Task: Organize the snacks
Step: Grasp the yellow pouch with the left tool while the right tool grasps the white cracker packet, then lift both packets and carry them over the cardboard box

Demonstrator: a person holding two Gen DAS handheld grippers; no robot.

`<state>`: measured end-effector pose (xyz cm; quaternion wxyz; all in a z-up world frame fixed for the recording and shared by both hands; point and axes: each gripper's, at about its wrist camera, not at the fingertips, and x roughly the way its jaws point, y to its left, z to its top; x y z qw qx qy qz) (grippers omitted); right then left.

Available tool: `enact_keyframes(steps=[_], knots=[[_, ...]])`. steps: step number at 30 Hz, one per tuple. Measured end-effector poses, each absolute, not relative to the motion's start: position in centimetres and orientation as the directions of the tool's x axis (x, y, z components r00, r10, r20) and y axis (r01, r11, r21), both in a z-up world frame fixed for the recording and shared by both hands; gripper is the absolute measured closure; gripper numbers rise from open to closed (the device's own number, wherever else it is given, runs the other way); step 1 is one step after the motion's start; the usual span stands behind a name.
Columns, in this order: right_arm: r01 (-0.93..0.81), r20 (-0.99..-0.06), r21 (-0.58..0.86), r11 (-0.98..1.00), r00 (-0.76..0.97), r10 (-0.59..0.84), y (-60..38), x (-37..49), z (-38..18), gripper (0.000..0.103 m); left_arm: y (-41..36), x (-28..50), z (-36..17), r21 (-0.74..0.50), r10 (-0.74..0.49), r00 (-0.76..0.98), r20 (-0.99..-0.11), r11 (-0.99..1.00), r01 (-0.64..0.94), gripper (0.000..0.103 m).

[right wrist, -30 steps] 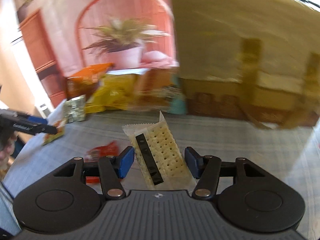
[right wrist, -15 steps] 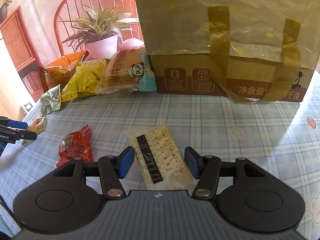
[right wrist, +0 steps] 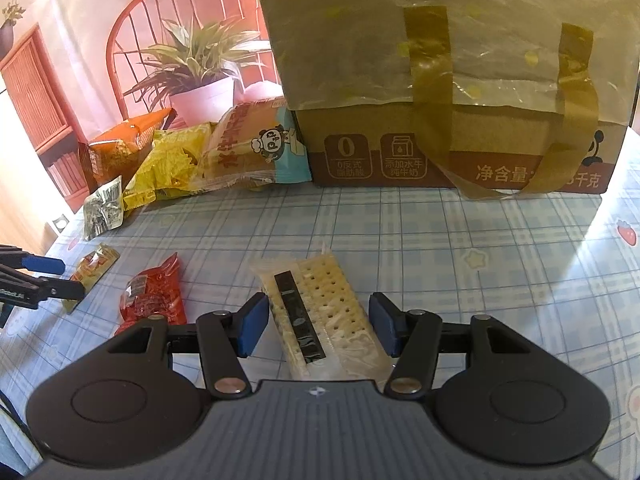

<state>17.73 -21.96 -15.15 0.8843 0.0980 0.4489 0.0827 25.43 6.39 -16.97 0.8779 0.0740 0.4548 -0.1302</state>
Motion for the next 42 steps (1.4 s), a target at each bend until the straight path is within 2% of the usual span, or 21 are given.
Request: enact_keyframes(steps=[5, 6, 7, 10, 12, 19, 30, 37, 42], knots=[[-0.055, -0.778, 0.252, 0.966, 0.582, 0.237, -21.9, 17.8, -15.2, 0.045, 5.8, 25.2, -17.1, 0.017, -0.158, 0.585, -0.795, 0.959, 0.282, 0.024], [-0.055, -0.778, 0.253, 0.966, 0.582, 0.236, -21.9, 17.8, -15.2, 0.045, 6.0, 25.1, -17.1, 0.013, -0.157, 0.593, -0.790, 0.962, 0.272, 0.029], [-0.054, -0.779, 0.252, 0.966, 0.581, 0.236, -21.8, 17.7, -15.2, 0.045, 5.9, 25.1, -17.0, 0.010, -0.156, 0.599, -0.785, 0.964, 0.264, 0.043], [-0.054, -0.778, 0.255, 0.965, 0.581, 0.239, -21.8, 17.8, -15.2, 0.045, 5.7, 25.1, -16.9, -0.011, -0.163, 0.600, -0.783, 0.969, 0.249, 0.062], [-0.051, -0.777, 0.261, 0.964, 0.581, 0.241, -21.9, 17.7, -15.2, 0.045, 5.9, 24.9, -16.8, -0.015, -0.159, 0.605, -0.780, 0.972, 0.235, 0.065], [-0.048, -0.774, 0.271, 0.961, 0.582, 0.247, -22.0, 17.7, -15.2, 0.045, 5.9, 24.1, -16.4, -0.044, -0.161, 0.628, -0.762, 0.979, 0.198, 0.067], [-0.044, -0.750, 0.290, 0.956, 0.610, 0.256, -22.2, 17.8, -14.3, 0.046, 5.5, 24.3, -12.4, -0.095, -0.184, 0.693, -0.697, 0.982, 0.165, 0.066], [-0.052, -0.699, 0.300, 0.953, 0.668, 0.256, -23.1, 18.4, -11.6, 0.046, 3.0, 25.6, -9.4, -0.118, -0.248, 0.714, -0.654, 0.967, 0.228, 0.066], [-0.086, -0.636, 0.280, 0.956, 0.730, 0.252, -24.2, 19.5, -7.9, 0.046, 0.8, 26.9, -5.8, -0.163, -0.330, 0.739, -0.587, 0.943, 0.291, 0.066]])
